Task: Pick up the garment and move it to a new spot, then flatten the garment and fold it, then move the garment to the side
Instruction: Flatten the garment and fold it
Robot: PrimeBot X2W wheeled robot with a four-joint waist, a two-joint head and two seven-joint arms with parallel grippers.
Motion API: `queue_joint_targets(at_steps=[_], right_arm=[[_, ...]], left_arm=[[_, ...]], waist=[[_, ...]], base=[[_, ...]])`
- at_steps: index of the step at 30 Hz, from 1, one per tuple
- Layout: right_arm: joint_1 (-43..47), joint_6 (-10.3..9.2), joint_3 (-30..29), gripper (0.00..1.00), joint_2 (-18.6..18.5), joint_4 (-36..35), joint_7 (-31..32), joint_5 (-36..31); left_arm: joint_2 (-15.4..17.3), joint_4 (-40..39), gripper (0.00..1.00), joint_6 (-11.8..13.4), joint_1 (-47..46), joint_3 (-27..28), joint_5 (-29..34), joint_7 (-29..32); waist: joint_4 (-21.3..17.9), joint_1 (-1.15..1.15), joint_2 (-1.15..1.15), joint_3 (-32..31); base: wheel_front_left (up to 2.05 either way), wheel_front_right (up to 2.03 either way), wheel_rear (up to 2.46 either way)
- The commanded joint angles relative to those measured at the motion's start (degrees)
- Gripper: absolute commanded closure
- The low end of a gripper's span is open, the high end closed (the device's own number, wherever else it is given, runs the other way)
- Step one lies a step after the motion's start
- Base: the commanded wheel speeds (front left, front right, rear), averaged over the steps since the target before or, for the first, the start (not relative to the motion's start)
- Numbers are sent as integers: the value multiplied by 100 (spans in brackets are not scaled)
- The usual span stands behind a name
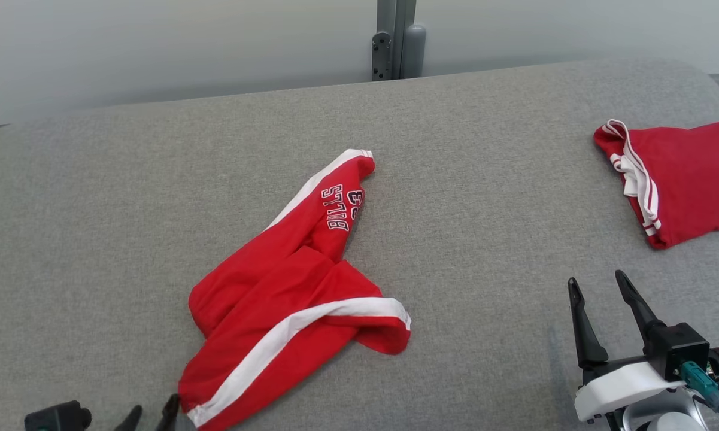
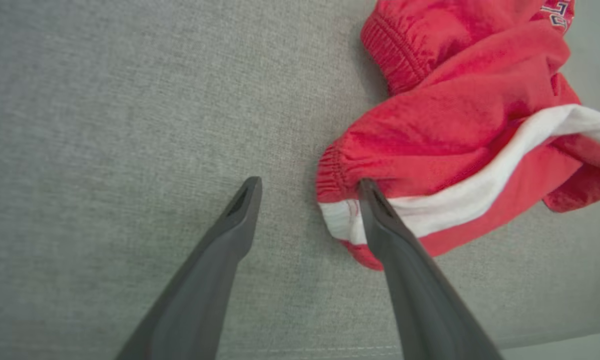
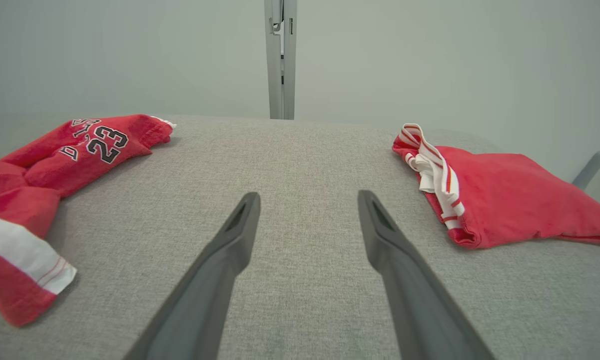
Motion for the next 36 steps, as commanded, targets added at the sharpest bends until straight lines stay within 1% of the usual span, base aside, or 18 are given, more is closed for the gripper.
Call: queue_joint_targets(at_steps=[1,4,6,9,11,12,13,15,18,22,27,28,29,30,31,32,34,36], right_arm=[[16,-6,2,0,17,7,2,17],[6,-6,16,0,45,-13,2,22],[-35,-6,28,0,79,-25,2,33],[-87,-6,12,0,109,-35,2,51],[-132,-6,31,0,137,-36,2,57],[-159,-6,42,0,145,-33,2,63],[-195,-6,51,0,158,-32,2,72],[-280,-6,76,0,184,-42,2,85],[-376,-6,104,0,210,-27,2,107],[-401,-6,85,0,242,-14,2,149],[-317,-6,-29,0,262,13,2,179],[-309,-6,-35,0,264,13,2,183],[-301,-6,-38,0,264,16,2,188],[-292,-6,-39,0,265,19,2,211],[-285,-6,-44,0,266,22,2,229],[-288,-6,-46,0,266,26,2,243],[-313,-6,-26,0,268,26,2,259],[-338,-6,-24,0,266,24,2,268]], left_arm=[[165,-223,0,134,86,55,192,-26],[374,-978,0,438,113,43,532,71],[510,-1579,0,526,39,-104,787,241],[558,-2238,0,438,-376,-580,1169,535],[360,-2371,0,256,-797,-1135,1307,833],[338,-2309,0,143,-1058,-1400,1496,994],[236,-2208,0,46,-1362,-1651,1591,1138],[-71,-1825,0,-177,-1872,-2131,1690,1393],[-312,-1057,0,-360,-2623,-2552,1986,1640],[-348,-254,0,-542,-3305,-2972,2296,1899],[-88,239,0,-639,-3665,-3374,2184,2373],[-29,291,11,-654,-3693,-3434,2171,2448],[74,334,52,-665,-3744,-3520,2210,2521],[130,371,69,-670,-3744,-3581,2175,2585],[161,393,93,-668,-3725,-3638,2107,2634],[216,407,100,-671,-3718,-3712,2075,2697],[268,403,100,-678,-3705,-3772,1971,2695],[187,321,100,-680,-3742,-3726,1884,2435]], waist=[[-99,0,0,-21],[-241,0,0,-14],[-359,0,0,25],[-502,0,0,96],[-605,0,0,172],[-663,0,0,217],[-728,0,0,263],[-866,0,0,358],[-1093,0,0,480],[-1348,0,0,568],[-1517,0,0,616],[-1532,0,0,612],[-1545,0,0,609],[-1553,0,0,602],[-1553,0,0,593],[-1547,0,0,583],[-1527,0,0,559],[-1496,0,0,539]], base=[[0,0,0],[0,0,0],[0,0,0],[0,0,0],[0,0,0],[0,0,0],[0,0,0],[0,0,0],[0,0,0],[0,0,0],[0,0,0],[0,0,0],[0,0,0],[0,0,0],[0,0,0],[0,0,0],[0,0,0],[0,0,0]])
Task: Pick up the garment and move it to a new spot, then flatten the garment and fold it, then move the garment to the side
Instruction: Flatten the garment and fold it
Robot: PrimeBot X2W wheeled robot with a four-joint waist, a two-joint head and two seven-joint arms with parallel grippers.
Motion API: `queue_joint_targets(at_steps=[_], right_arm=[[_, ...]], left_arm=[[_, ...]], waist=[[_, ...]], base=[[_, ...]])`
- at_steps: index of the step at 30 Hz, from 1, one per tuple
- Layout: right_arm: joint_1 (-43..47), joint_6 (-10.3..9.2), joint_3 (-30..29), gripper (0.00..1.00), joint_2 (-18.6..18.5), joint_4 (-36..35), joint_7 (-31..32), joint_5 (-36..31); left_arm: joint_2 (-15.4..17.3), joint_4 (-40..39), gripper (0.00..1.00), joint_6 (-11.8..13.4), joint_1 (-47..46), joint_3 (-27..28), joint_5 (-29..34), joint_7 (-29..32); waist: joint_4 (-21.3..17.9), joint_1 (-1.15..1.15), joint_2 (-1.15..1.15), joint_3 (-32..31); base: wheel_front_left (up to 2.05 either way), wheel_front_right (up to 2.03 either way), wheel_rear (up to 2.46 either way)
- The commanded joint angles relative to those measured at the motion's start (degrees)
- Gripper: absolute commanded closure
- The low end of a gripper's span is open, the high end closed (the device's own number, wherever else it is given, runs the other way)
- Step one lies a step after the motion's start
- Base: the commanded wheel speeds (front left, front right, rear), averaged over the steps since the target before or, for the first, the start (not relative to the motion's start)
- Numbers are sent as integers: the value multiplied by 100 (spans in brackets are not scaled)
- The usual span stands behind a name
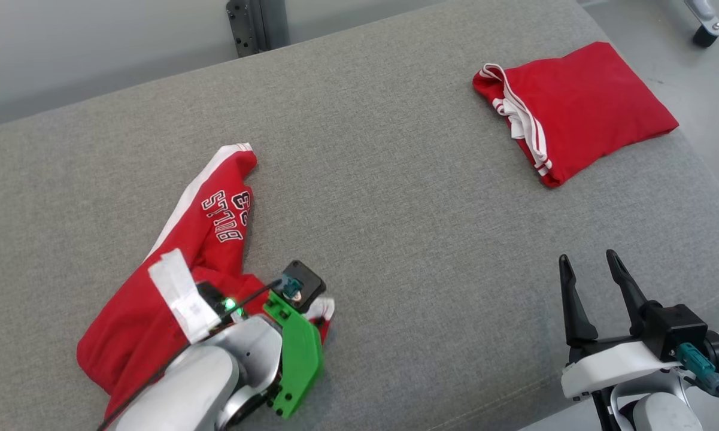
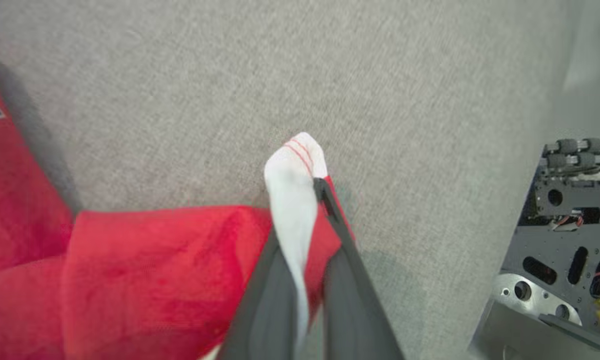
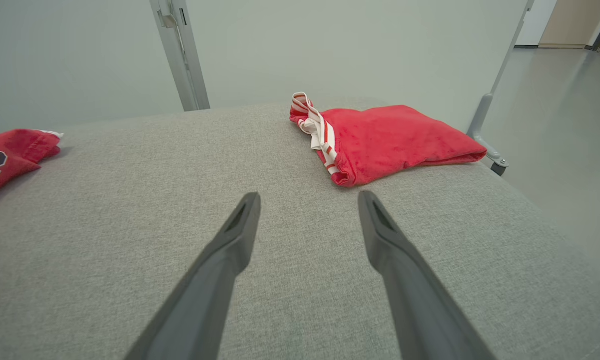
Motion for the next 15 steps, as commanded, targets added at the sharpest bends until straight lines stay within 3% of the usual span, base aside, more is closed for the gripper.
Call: queue_joint_targets(at_steps=[1,4,6,12,13,14,15], right_arm=[[-26,-6,-14,0,1,3,2,18],[-20,-6,-9,0,0,-15,2,-23],[-42,-6,7,0,1,4,2,-45],[-162,-6,99,0,-2,13,2,-43],[-185,-6,129,0,-1,22,2,-43],[-199,-6,146,0,1,28,2,-39],[-211,-6,155,0,-1,34,2,-25]], left_arm=[[-164,-89,100,129,-129,225,-45,-436],[-511,5,100,603,-222,582,214,-1520],[-770,175,100,775,-260,685,298,-2179],[-1483,1132,100,893,-430,490,574,-3368],[-1575,1330,89,890,-422,454,516,-3532],[-1630,1501,66,901,-449,396,533,-3701],[-1696,1688,24,912,-487,322,563,-3869]], waist=[[48,0,0,-29],[108,0,0,-67],[124,0,0,-77],[49,0,0,-3],[19,0,0,15],[-16,0,0,39],[-47,0,0,60]], base=[[0,0,0],[0,0,0],[0,0,0],[0,0,0],[0,0,0],[0,0,0],[0,0,0]])
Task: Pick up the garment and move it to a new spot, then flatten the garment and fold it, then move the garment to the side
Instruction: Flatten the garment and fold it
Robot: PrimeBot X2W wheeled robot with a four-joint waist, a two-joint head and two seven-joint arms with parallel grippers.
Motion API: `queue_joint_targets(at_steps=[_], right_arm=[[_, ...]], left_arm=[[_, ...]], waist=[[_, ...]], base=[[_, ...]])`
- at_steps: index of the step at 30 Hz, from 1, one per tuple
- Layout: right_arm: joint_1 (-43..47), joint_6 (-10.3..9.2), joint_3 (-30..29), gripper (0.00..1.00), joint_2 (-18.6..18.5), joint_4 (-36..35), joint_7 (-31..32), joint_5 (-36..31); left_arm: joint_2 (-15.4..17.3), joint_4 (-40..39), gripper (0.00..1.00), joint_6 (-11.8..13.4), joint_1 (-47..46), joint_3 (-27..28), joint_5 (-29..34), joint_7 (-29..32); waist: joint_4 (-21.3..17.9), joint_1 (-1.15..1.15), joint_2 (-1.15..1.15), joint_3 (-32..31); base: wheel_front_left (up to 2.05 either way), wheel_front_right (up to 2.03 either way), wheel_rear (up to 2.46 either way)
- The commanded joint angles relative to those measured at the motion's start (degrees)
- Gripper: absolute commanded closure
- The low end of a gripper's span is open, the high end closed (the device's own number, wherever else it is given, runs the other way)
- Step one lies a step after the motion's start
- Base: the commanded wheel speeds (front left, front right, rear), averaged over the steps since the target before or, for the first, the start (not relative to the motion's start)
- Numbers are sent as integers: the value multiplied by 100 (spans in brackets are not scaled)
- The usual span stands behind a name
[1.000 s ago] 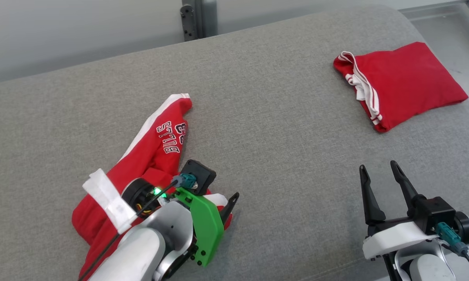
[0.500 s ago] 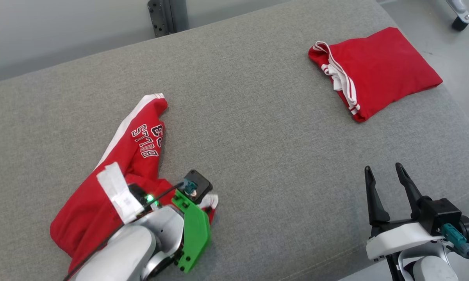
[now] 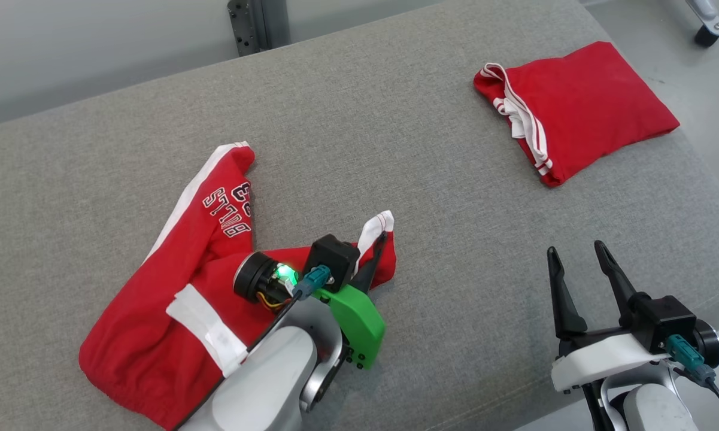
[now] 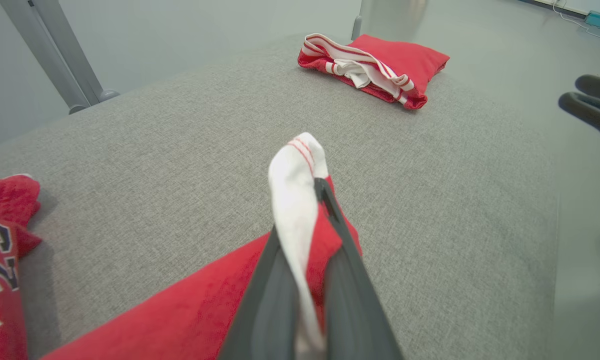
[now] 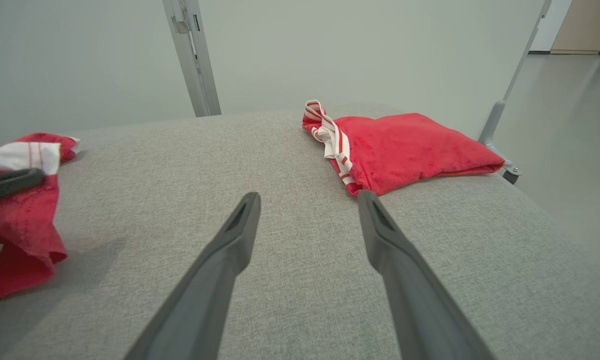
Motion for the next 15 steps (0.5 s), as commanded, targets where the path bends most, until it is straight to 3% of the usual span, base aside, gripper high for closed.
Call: queue_joint_targets(at_steps=[1,4,7,11,15], right_arm=[[-69,-6,6,0,-4,25,2,0],[-34,-7,-25,0,-5,37,2,19],[89,-7,-108,0,-5,31,2,4],[251,-7,-248,0,-5,46,2,-48],[360,-7,-325,0,-5,22,2,-30]], left_arm=[[-32,210,0,6,-101,-43,-74,-157],[-99,456,0,-78,-155,-198,-340,-547],[-97,150,0,-41,-52,-273,-902,-840],[-37,-258,0,313,198,-21,-1279,-944],[663,-843,0,827,783,505,-1586,-637]], waist=[[-90,0,0,64],[-143,0,0,78],[-123,0,0,19],[6,0,0,-166],[133,0,0,-347]], base=[[0,0,0],[0,0,0],[0,0,0],[0,0,0],[0,0,0]])
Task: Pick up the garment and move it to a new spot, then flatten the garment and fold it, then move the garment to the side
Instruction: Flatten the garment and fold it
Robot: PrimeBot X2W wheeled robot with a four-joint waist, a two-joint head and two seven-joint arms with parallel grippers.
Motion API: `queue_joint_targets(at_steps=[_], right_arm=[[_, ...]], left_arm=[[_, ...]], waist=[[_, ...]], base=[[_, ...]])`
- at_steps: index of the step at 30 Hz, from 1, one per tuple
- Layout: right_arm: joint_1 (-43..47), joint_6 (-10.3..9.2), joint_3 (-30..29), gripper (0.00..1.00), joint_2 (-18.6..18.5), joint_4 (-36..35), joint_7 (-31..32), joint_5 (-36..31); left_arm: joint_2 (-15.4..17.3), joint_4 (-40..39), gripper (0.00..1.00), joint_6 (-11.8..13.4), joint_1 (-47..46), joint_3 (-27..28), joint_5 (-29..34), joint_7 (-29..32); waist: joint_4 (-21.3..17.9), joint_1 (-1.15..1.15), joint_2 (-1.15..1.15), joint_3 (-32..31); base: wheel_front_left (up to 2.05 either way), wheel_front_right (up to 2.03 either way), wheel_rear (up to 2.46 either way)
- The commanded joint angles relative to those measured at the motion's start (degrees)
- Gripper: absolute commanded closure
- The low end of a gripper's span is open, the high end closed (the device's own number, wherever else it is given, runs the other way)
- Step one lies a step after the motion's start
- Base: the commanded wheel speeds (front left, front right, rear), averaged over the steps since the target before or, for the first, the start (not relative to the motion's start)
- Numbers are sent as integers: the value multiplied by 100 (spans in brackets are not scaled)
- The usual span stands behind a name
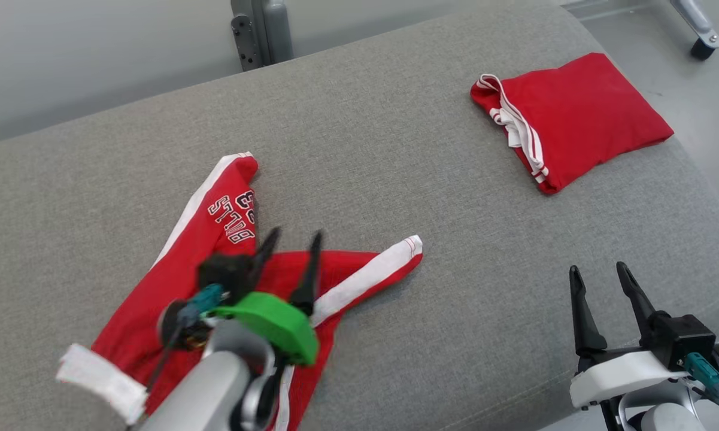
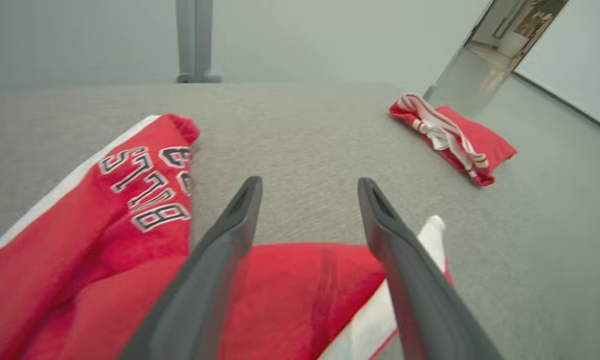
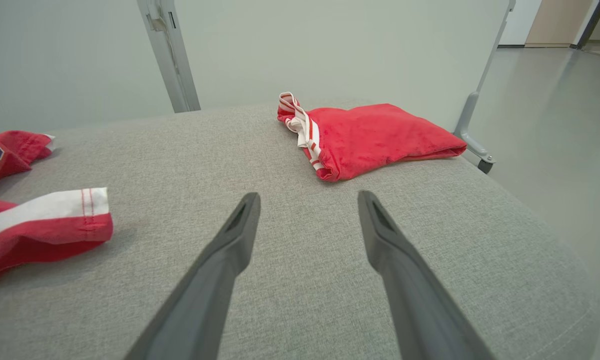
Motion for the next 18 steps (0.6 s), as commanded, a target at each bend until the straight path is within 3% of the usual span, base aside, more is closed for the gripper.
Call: queue_joint_targets(at_steps=[1,5,11,13,18], right_arm=[[96,-7,-18,0,-3,-22,2,-14],[131,-7,10,0,-7,-52,2,-20],[56,-7,73,0,-6,-37,2,-50],[11,-7,91,0,-4,-41,2,-64],[-33,-7,114,0,-5,-40,2,-81]], left_arm=[[322,-193,0,184,320,181,-115,154],[1173,-619,0,686,1050,839,-535,563],[1715,-566,0,940,1429,1328,-880,881],[1748,-455,0,909,1419,1339,-984,1020],[1718,-362,0,549,1344,1113,-1225,1551]], waist=[[184,0,0,-173],[384,0,0,-195],[582,0,0,-114],[608,0,0,-86],[608,0,0,-16]], base=[[0,0,0],[0,0,0],[0,0,0],[0,0,0],[0,0,0]])
